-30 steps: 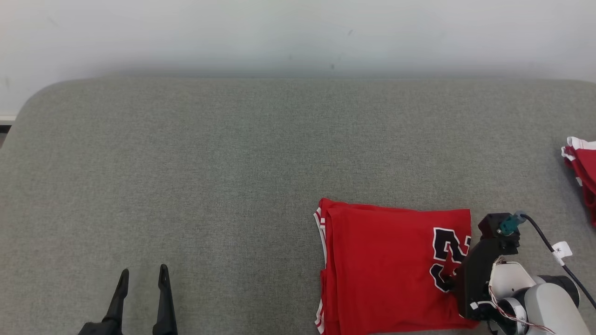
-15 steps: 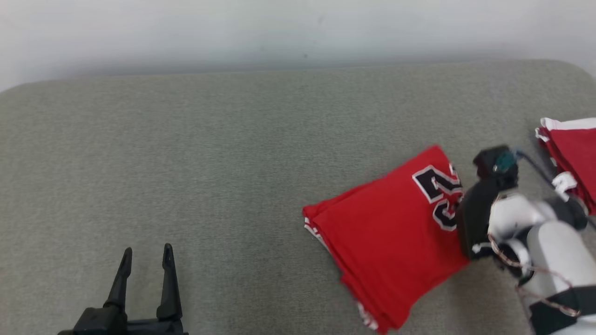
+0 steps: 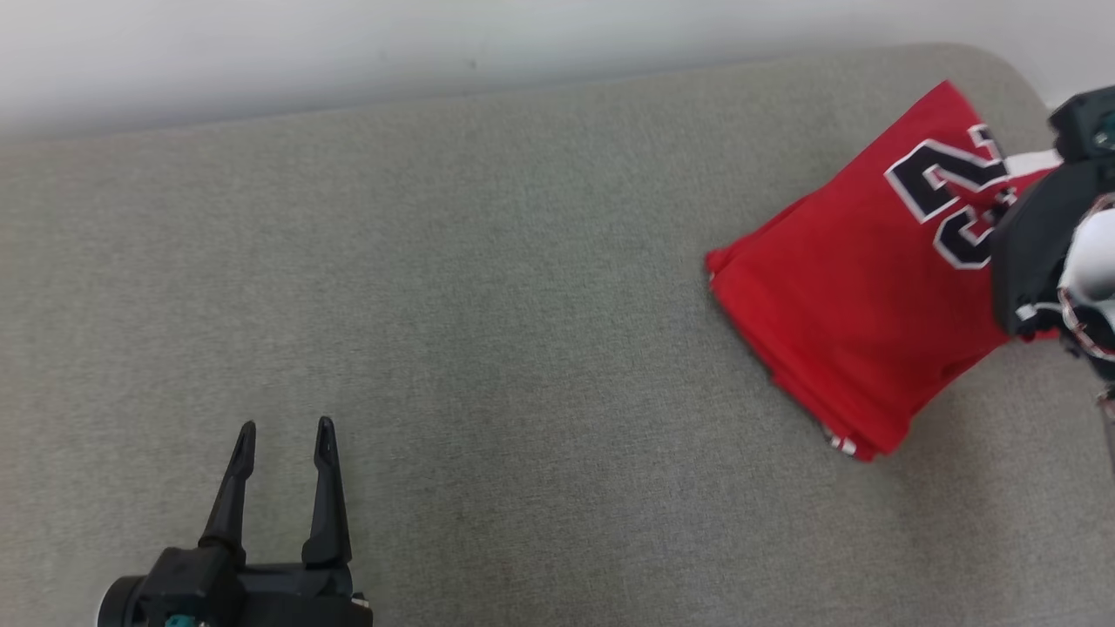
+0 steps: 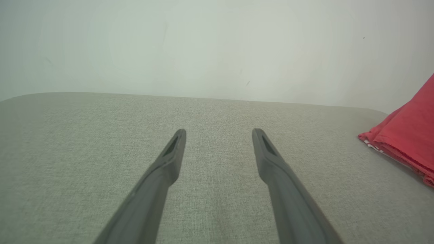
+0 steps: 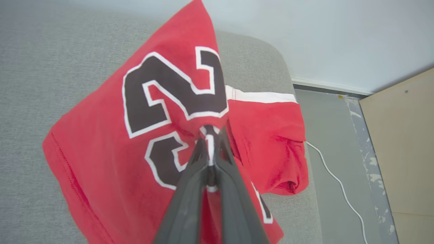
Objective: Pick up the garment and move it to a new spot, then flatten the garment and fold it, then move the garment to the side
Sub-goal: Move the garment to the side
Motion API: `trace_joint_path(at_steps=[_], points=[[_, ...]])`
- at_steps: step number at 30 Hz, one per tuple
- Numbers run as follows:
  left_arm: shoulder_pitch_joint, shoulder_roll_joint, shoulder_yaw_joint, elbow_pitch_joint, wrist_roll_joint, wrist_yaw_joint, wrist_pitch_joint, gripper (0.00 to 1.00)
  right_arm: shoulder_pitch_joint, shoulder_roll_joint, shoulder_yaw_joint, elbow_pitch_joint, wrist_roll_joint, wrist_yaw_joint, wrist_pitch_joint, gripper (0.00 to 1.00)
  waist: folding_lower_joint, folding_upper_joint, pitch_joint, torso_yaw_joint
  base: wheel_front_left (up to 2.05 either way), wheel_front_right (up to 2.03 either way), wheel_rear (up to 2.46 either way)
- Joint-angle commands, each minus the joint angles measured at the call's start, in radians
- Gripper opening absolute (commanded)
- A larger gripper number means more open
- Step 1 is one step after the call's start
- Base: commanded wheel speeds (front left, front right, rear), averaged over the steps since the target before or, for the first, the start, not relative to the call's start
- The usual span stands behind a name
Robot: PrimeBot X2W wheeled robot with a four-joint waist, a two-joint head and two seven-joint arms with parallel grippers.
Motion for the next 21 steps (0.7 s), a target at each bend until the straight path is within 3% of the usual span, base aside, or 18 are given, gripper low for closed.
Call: trace_joint_path(at_steps=[1,11,21], points=[[-0.018,-0.001,0.0,-0.004,0.011,-0.003,-0.003,1.0,-0.022,-0.004,-0.015,0.007,-0.013,-0.003,-0.01,0.0,0.0,-0.0001,0.04,-0.031,0.0,0.0,0.0],[-0.069,0.005,-0.009,-0.008,0.055,-0.032,-0.003,1.0,-0.097,-0.046,-0.118,0.068,-0.077,-0.003,-0.072,0.0,0.0,-0.0001,0.13,-0.028,0.0,0.0,0.0],[-0.094,0.034,-0.012,-0.02,0.075,-0.048,-0.003,1.0,-0.073,-0.089,-0.348,0.117,-0.217,-0.003,-0.188,0.0,0.0,-0.0001,0.212,0.003,0.0,0.0,0.0]])
